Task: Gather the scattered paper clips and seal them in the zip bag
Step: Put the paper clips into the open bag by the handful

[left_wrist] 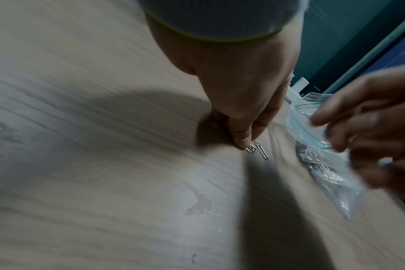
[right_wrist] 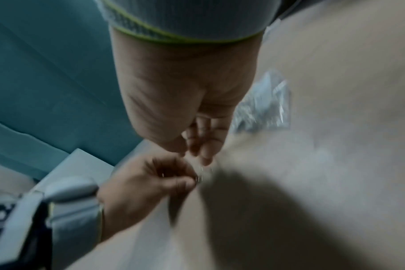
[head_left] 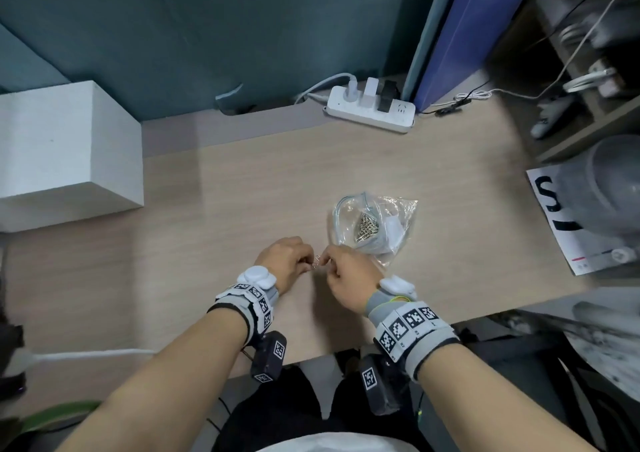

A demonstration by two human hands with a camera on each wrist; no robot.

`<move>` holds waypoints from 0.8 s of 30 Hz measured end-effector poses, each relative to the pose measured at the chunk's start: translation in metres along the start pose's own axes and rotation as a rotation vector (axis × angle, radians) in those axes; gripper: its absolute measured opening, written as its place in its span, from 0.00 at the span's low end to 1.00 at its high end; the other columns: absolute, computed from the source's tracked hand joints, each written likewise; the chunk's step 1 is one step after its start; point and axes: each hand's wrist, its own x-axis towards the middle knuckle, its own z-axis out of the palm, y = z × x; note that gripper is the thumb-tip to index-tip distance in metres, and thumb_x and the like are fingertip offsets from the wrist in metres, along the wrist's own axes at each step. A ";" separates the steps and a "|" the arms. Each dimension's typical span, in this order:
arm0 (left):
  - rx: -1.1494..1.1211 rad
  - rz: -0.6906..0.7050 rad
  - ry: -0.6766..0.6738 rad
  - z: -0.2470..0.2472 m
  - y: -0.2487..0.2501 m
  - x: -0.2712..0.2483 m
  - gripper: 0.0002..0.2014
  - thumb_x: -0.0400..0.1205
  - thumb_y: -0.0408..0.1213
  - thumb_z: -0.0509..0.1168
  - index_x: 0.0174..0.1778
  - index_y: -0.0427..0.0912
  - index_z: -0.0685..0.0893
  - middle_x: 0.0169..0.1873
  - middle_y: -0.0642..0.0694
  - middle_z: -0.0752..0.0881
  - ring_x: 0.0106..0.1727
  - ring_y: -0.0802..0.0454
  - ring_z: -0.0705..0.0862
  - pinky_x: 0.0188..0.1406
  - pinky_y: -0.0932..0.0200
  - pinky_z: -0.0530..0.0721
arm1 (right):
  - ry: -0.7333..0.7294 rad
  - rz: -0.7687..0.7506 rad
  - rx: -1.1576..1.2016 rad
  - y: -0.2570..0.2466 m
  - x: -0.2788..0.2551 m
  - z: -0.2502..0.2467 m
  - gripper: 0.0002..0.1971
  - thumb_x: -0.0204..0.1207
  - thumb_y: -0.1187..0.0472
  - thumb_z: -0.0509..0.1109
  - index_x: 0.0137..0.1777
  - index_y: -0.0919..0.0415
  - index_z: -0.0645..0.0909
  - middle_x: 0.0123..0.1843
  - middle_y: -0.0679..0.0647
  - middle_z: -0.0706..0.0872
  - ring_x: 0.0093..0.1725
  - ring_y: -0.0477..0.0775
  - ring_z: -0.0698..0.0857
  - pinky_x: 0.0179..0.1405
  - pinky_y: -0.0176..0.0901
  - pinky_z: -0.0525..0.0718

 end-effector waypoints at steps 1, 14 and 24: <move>-0.003 0.024 -0.001 0.001 -0.002 0.001 0.05 0.78 0.41 0.75 0.46 0.51 0.87 0.45 0.53 0.83 0.52 0.47 0.83 0.45 0.49 0.83 | 0.006 0.070 -0.005 -0.001 0.001 0.011 0.12 0.79 0.63 0.64 0.61 0.52 0.79 0.59 0.54 0.84 0.54 0.60 0.85 0.54 0.53 0.84; 0.057 0.221 -0.035 0.000 -0.011 0.019 0.05 0.79 0.42 0.74 0.48 0.51 0.87 0.47 0.53 0.83 0.54 0.48 0.83 0.43 0.49 0.84 | 0.278 0.340 0.093 -0.010 0.019 0.071 0.10 0.80 0.59 0.73 0.57 0.58 0.77 0.60 0.58 0.78 0.54 0.65 0.83 0.52 0.58 0.83; 0.377 0.295 -0.131 0.007 -0.004 0.026 0.08 0.86 0.40 0.65 0.58 0.42 0.80 0.55 0.41 0.79 0.53 0.39 0.81 0.43 0.46 0.79 | 0.278 0.339 0.112 -0.003 0.026 0.069 0.04 0.78 0.61 0.75 0.49 0.58 0.83 0.56 0.56 0.79 0.48 0.62 0.85 0.50 0.54 0.84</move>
